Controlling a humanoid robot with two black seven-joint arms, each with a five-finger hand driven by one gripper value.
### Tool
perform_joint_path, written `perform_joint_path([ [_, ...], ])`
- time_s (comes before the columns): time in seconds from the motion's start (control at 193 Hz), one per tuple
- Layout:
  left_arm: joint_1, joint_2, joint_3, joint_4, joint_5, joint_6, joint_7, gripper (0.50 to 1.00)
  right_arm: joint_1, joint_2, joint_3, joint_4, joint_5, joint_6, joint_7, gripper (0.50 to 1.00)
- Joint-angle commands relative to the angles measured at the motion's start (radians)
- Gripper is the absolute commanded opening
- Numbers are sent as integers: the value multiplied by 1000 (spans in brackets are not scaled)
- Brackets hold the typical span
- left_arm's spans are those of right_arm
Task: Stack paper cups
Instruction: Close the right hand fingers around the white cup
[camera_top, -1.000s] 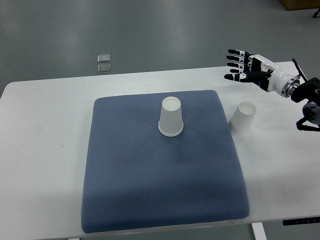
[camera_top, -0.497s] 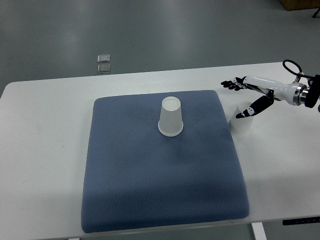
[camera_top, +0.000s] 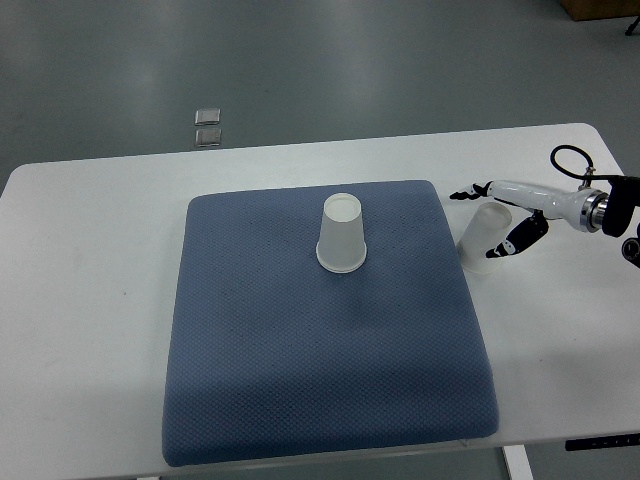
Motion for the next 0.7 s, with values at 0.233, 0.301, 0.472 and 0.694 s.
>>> perform_joint_path([
  [0.233, 0, 0, 0, 0, -1, 0, 0, 1000, 23, 11, -48, -58, -39, -51, -2, 821],
  [0.301, 0, 0, 0, 0, -1, 1, 0, 1000, 30, 11, -65, -67, -39, -64, -2, 801],
  [0.472, 0, 0, 0, 0, -1, 1, 0, 1000, 36, 11, -68, -75, -37, -70, -2, 715],
  [0.694, -1, 0, 0, 0, -1, 0, 0, 1000, 46, 6, -59, -73, -24, -70, 0, 611],
])
